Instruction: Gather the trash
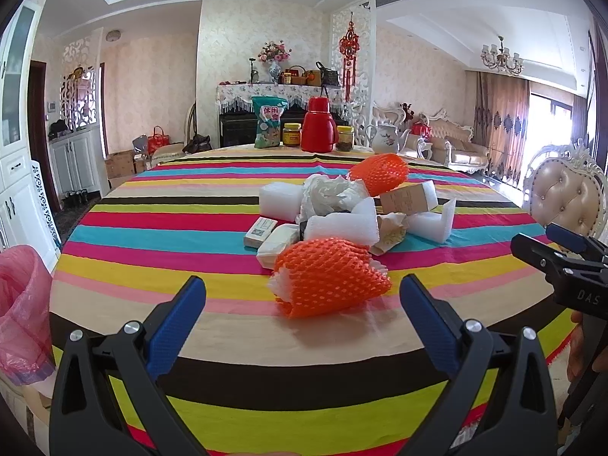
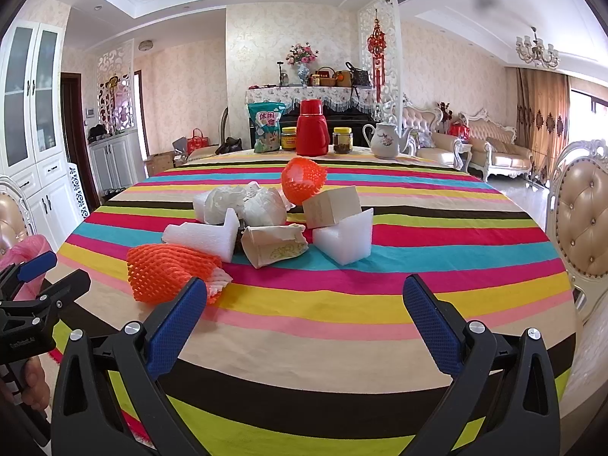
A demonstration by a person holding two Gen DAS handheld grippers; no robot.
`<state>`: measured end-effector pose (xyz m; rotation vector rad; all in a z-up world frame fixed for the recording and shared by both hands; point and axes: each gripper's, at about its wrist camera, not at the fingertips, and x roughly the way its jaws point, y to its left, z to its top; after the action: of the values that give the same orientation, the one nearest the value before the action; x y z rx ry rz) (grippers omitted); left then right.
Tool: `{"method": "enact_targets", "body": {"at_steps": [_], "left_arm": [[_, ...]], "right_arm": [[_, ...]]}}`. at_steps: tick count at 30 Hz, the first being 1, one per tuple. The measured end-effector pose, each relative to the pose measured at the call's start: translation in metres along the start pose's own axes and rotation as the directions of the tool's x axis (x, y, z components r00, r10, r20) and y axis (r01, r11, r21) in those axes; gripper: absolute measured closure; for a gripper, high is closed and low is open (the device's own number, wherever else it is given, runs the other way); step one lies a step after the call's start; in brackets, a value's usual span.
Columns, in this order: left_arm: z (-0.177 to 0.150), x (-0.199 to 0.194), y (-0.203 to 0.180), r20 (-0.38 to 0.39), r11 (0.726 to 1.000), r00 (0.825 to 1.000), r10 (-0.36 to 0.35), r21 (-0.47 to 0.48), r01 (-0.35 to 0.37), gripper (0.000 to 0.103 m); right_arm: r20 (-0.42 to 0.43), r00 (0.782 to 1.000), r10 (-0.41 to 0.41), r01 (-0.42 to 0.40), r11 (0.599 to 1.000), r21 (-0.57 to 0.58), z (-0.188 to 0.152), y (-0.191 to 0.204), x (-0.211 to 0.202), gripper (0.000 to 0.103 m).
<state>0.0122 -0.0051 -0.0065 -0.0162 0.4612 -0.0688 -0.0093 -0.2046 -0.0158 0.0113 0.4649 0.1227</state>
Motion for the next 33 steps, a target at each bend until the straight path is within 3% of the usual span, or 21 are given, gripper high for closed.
{"method": "enact_targets", "body": {"at_steps": [4,14,20,25,33], "left_arm": [[0.002,0.004,-0.001,-0.011,1.000,1.000,-0.022,0.002,0.022,0.004],[0.006,0.025,-0.003,-0.047,0.999,0.998,0.032,0.017,-0.031,0.004],[0.012,0.051,0.005,-0.120,0.998,0.991,-0.055,-0.025,0.052,0.005],[0.016,0.076,-0.008,-0.139,0.998,0.990,-0.022,0.051,0.029,0.004],[0.017,0.134,-0.012,-0.279,0.988,0.958,-0.061,0.120,0.098,0.005]], "right_arm": [[-0.007,1.000,0.001,-0.001,1.000,0.004,0.001,-0.004,0.003,0.006],[-0.028,1.000,0.002,-0.002,1.000,0.015,0.007,-0.017,0.019,0.006],[-0.062,0.998,0.008,-0.006,1.000,0.029,0.011,-0.026,0.040,0.006],[-0.098,0.995,0.019,-0.014,0.999,0.045,0.018,-0.034,0.061,0.006],[-0.149,0.989,0.013,-0.006,0.999,0.047,0.028,-0.041,0.087,0.006]]}}
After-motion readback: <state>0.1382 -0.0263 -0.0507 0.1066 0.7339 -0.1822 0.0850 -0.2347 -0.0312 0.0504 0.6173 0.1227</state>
